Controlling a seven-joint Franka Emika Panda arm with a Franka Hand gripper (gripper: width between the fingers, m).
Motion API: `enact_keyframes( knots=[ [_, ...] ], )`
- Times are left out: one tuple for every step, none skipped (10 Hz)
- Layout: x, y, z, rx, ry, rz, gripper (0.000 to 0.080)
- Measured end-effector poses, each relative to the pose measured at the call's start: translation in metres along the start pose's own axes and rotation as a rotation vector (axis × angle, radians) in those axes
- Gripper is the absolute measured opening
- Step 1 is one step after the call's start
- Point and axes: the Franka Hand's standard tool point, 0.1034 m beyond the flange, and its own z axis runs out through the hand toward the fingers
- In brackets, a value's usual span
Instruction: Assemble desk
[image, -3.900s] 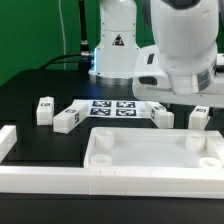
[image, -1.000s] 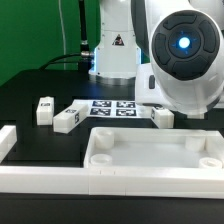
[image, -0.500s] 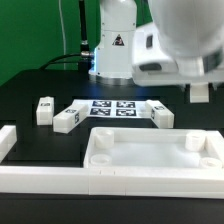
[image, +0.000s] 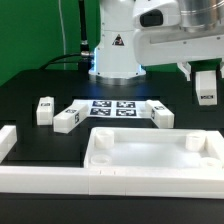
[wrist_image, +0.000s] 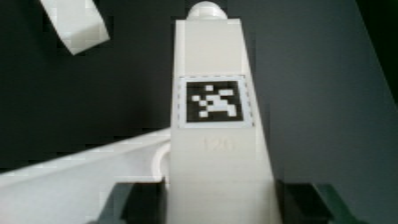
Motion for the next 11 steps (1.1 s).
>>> enact_keyframes(
  knots=[
    [0.009,-0.003,-0.003,0.009,0.083,-0.003,0.0288],
    [0.012,-0.006,-0.005,0.014,0.173,-0.009,0.0288],
    [0.011,-0.006,-0.005,0.016,0.243,-0.015,0.0288],
    [0.010,-0.006,-0.016,0.009,0.296,-0.047,0.0288],
    [0.015,-0.008,-0.029,0.005,0.365,-0.071,0.0288],
    [0.026,-0.013,-0.043,-0.030,0.525,-0.152,0.0288],
    [0.025,-0.018,-0.041,-0.035,0.600,-0.183,0.0288],
    [0.026,-0.019,-0.039,-0.026,0.646,-0.186,0.0288],
    [0.028,-0.021,-0.042,-0.011,0.730,-0.197,0.0288],
    [0.026,-0.022,-0.038,-0.006,0.775,-0.208,0.0288],
    [0.027,-0.020,-0.038,-0.025,0.761,-0.236,0.0288]
  ],
)
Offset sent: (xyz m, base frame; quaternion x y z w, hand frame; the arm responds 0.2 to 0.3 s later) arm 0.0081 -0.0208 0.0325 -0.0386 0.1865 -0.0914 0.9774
